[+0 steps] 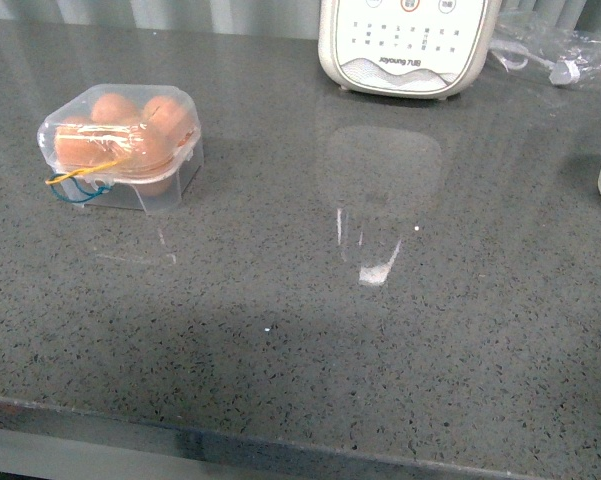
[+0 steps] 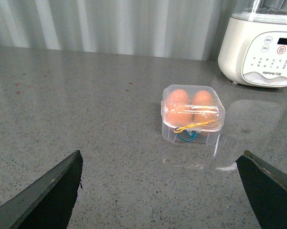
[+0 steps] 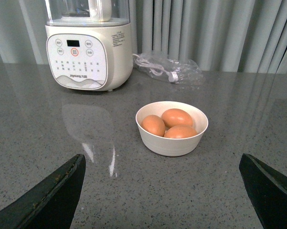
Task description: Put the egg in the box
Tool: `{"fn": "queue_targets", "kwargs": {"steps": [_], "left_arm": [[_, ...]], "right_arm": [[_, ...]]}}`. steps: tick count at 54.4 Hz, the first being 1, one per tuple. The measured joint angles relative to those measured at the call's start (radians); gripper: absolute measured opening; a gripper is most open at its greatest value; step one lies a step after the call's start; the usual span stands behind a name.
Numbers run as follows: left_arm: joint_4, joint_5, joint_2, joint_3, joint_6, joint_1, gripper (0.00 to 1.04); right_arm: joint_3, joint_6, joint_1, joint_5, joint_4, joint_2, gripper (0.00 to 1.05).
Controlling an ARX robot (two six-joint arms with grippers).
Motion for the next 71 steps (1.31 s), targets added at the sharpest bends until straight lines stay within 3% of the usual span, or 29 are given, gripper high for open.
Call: {"fn": "queue_targets", "kwargs": {"steps": [71], "left_arm": [[0.000, 0.000, 0.000, 0.000, 0.000, 0.000, 0.98]], "right_arm": [[0.000, 0.000, 0.000, 0.000, 0.000, 0.000, 0.97]]}}
